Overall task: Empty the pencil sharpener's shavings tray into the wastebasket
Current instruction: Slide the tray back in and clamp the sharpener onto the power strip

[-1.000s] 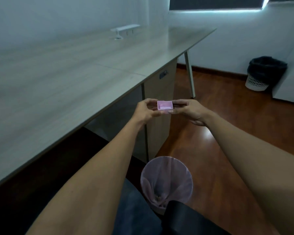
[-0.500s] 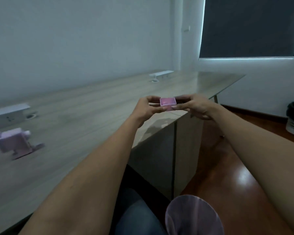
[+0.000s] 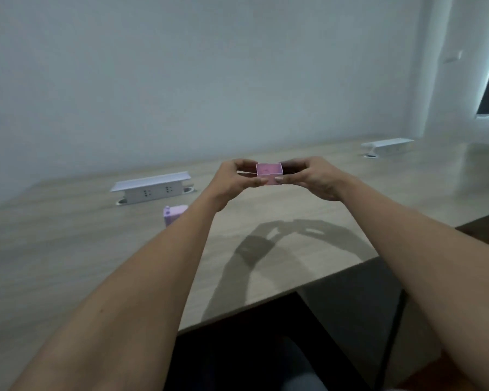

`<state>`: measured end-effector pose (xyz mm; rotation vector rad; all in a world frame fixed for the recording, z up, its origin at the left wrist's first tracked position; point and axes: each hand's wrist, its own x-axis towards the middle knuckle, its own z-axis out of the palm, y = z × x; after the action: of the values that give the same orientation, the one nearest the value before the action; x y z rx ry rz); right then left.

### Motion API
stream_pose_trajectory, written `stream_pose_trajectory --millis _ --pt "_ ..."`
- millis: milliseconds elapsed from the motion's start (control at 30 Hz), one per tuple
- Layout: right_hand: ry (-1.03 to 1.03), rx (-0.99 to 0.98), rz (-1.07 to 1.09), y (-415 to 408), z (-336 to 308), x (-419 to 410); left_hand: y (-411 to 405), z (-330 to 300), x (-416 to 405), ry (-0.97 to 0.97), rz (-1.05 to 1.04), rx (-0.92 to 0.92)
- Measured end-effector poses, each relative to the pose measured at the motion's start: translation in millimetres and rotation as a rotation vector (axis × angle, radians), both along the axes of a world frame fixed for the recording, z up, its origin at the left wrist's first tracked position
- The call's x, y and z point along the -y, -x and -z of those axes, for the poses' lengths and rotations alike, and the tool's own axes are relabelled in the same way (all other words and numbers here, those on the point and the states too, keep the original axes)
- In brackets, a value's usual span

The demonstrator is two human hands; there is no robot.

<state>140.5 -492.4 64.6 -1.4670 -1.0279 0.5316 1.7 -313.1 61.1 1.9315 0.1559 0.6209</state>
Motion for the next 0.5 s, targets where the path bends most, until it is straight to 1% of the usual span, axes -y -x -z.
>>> stream_pose_trajectory --millis 333,500 --pt "-0.013 0.018 -0.232 56 -7 -131 89 -9 -91 -0.025 -0.268 0.010" --pt "0.003 0.003 -0.312 79 2 -179 124 -1 -129 -0.014 -0.334 -0.022"
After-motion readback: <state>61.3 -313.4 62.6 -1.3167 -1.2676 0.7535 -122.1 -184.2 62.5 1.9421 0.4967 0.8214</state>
